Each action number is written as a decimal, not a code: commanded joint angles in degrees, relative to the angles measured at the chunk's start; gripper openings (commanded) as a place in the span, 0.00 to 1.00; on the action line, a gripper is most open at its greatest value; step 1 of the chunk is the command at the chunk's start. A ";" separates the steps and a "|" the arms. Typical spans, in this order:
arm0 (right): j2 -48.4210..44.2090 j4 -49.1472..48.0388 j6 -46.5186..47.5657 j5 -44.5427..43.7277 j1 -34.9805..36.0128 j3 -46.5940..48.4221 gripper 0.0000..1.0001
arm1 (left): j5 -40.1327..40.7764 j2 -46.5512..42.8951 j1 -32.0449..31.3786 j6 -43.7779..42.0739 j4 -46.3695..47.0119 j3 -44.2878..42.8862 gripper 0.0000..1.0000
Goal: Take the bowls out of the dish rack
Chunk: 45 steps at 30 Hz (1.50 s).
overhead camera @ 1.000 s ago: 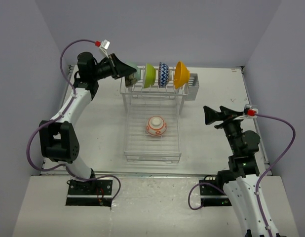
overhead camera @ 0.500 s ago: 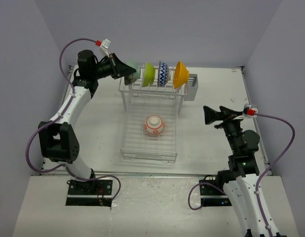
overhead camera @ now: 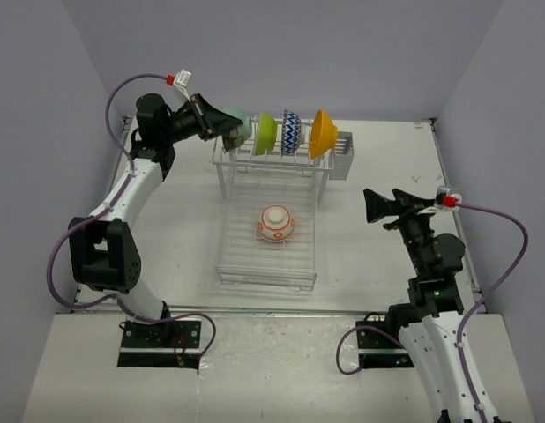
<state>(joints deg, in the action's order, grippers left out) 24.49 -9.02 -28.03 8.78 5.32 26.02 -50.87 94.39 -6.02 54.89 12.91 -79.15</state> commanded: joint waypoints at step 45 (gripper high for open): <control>2.05 -3.55 -0.71 4.58 0.21 -0.45 0.99 | 43.11 -10.72 18.07 -31.69 -40.24 -3.74 0.00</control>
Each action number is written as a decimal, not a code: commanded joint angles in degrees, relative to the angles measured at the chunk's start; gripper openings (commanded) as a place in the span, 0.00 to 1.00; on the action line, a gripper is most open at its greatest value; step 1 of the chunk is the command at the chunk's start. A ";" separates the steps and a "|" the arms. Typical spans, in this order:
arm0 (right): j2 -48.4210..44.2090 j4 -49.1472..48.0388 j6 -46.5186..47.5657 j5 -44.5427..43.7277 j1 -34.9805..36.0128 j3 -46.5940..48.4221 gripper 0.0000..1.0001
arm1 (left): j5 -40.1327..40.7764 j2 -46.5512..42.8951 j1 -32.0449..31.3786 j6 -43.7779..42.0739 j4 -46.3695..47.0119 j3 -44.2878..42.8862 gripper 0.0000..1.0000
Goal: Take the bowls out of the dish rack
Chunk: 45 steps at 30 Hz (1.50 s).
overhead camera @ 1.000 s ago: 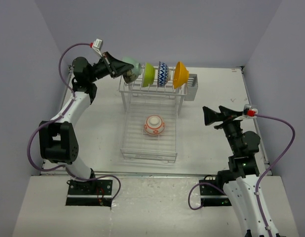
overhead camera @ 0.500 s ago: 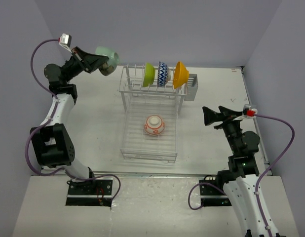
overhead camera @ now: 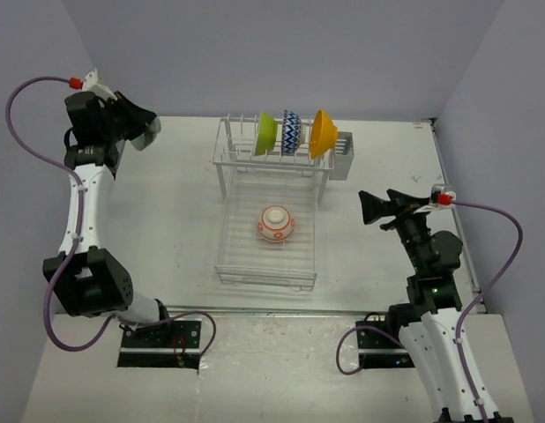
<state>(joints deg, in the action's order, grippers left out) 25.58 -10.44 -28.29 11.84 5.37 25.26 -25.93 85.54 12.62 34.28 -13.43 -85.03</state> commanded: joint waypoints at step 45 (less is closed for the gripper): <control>1.40 -4.15 -1.06 5.39 0.17 -1.08 0.99 | 53.62 16.77 -2.78 -3.96 -17.33 10.07 0.68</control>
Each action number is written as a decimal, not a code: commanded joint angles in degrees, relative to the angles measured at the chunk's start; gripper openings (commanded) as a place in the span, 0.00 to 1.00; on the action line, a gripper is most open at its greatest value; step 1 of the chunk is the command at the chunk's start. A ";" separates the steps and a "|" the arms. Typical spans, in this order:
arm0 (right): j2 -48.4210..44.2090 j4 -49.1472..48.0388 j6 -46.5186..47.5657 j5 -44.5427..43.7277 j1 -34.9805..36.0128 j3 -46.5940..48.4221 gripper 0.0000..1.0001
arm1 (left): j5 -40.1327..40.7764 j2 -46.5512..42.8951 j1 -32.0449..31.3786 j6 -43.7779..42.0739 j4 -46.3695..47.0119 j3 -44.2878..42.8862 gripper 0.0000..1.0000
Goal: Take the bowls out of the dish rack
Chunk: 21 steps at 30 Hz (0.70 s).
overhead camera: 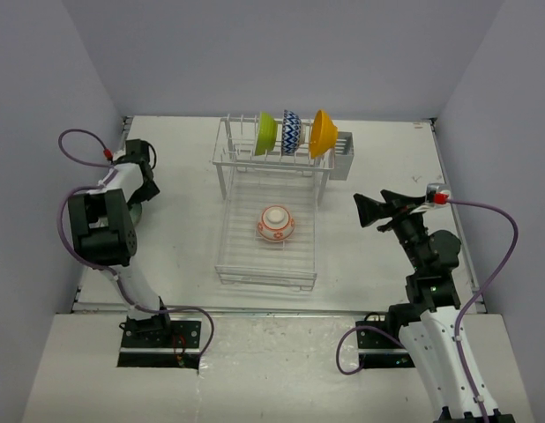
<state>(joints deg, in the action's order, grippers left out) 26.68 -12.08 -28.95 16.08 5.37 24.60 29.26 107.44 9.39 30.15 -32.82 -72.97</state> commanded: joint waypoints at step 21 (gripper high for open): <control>0.13 -0.67 0.91 0.80 0.26 0.98 0.99 | -77.31 -22.72 -9.38 8.16 33.67 -17.54 0.74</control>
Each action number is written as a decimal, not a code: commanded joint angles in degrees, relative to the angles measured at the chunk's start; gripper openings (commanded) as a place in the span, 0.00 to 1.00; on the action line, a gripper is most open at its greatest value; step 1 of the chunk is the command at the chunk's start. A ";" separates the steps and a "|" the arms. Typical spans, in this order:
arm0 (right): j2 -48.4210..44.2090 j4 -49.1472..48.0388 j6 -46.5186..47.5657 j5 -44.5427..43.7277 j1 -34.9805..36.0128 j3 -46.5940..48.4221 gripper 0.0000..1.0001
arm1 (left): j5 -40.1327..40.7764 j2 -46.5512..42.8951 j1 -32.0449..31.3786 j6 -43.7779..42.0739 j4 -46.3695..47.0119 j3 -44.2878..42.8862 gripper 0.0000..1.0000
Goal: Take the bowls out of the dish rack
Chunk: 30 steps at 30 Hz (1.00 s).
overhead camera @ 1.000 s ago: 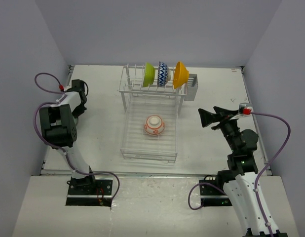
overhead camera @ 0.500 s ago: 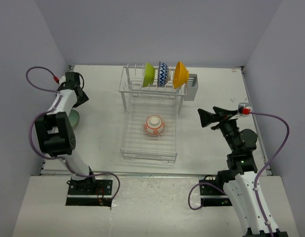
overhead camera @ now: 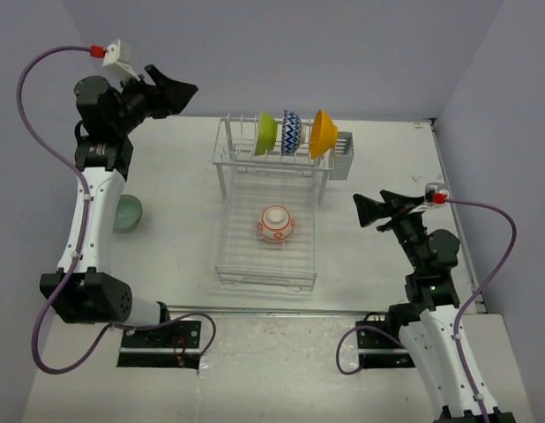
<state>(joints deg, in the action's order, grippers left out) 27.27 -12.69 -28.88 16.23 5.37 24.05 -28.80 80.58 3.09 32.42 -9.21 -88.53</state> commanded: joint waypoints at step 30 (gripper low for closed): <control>-1.25 0.30 1.55 -0.06 0.26 1.43 0.99 | -27.02 24.54 -15.48 4.32 0.51 -10.78 0.67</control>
<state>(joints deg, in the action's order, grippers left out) 26.24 -11.16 -28.21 16.16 5.37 24.08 -57.47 104.38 -10.81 38.87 -5.48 -96.25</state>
